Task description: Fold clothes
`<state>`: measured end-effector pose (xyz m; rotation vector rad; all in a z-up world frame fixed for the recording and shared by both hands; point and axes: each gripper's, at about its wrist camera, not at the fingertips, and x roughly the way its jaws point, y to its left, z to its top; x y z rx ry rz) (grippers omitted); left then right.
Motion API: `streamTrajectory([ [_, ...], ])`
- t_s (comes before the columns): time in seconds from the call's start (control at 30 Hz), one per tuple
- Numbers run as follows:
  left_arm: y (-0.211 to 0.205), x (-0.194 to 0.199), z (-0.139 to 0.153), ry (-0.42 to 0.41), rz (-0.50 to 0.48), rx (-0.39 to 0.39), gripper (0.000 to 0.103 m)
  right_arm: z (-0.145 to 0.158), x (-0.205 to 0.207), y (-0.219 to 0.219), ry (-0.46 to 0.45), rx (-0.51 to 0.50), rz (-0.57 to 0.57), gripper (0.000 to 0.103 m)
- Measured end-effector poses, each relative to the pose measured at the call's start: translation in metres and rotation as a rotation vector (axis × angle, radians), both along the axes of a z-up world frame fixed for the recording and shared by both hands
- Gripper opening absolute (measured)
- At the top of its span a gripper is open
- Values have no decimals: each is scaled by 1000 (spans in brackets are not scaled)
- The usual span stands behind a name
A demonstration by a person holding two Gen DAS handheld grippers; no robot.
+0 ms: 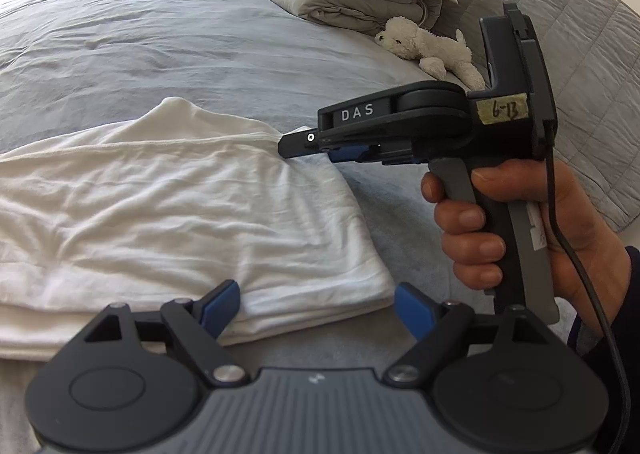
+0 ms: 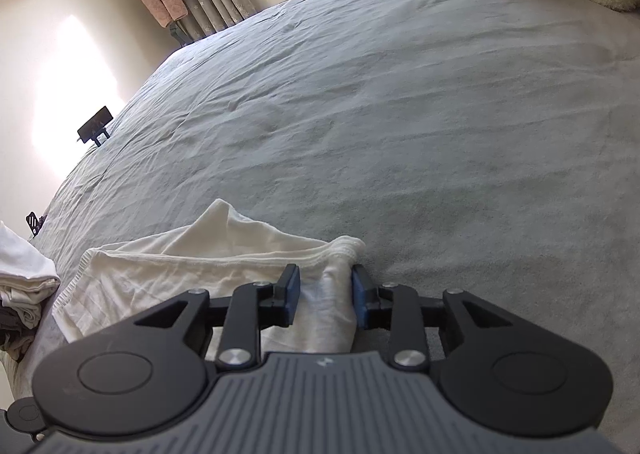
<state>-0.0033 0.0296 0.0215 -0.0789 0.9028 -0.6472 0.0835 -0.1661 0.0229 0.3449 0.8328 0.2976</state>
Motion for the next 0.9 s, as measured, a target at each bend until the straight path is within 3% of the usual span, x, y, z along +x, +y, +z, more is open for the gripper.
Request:
streamTrajectory([
  [0.2,-1,0,0,-2,-1,3,86,3,-1,3,-19,-22,4,34],
  [0.27,0,0,0,-2,-2,3,86,4,-1,5,-25,-30,6,31],
  [0.37,0,0,0,0,-1,0,86,5,-2,6,-35,-41,8,17],
  [0.9,1,-1,1,6,-2,-8,87,20,-8,23,-109,-72,69,13],
])
